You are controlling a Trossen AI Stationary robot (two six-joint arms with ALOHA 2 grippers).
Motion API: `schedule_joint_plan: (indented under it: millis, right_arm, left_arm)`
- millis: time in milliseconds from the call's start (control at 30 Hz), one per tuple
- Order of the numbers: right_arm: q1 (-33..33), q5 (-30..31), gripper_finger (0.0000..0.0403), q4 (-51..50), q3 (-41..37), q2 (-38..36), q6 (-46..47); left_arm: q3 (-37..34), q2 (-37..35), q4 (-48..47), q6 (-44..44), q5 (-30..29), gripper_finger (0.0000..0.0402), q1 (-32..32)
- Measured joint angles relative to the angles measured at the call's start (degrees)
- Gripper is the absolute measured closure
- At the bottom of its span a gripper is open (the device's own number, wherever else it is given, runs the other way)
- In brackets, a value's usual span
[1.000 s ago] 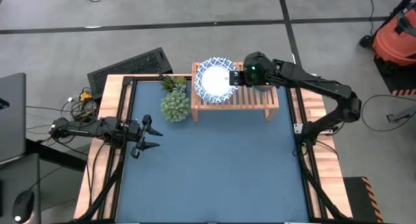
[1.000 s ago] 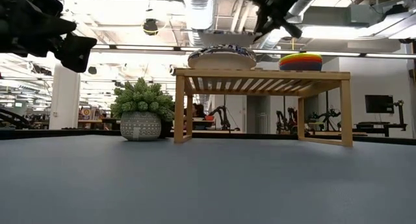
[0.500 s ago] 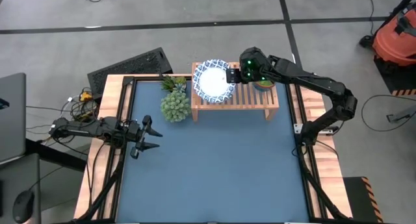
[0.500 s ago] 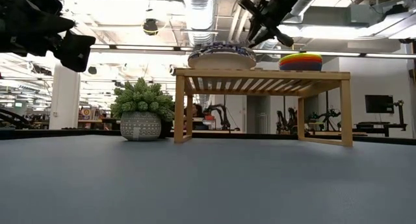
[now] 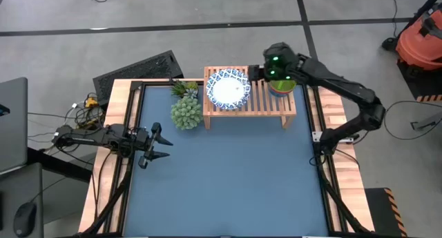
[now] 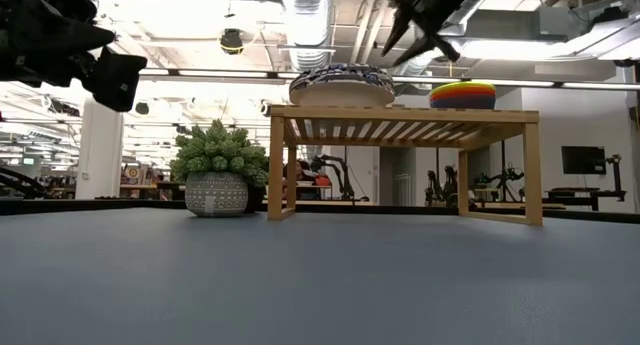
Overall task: Place and stack bowls onto a shelf
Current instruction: Return to Home Position
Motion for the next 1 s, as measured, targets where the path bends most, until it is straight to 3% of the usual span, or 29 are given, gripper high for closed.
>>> schedule_joint_plan:
  millis: [267,433,567,800,1000]
  right_arm:
    - [3.15,-1.45,0.0237,-0.86,0.03,-9.61,-11.57]
    - [10.98,-0.62,0.0234,-7.72,-0.09,-16.69,-23.83]
    - [19.77,2.21,0.0234,-2.88,-3.29,-22.36,-31.87]
    - [30.58,4.85,0.0236,14.86,-21.43,-34.99,-37.78]
    - [31.41,5.14,0.0237,27.48,-39.19,-46.76,-31.92]
  left_arm:
    - [0.00,0.00,-0.02,-0.88,-0.33,0.0205,0.00]
    - [0.00,0.02,-1.12,-1.66,-5.97,0.0205,-0.02]
    - [0.00,0.02,-0.87,-2.18,-7.64,0.0205,0.00]
    - [0.00,0.02,-0.88,-1.98,-7.69,0.0205,0.00]
    - [-0.01,0.02,-0.90,-2.20,-7.69,0.0205,0.00]
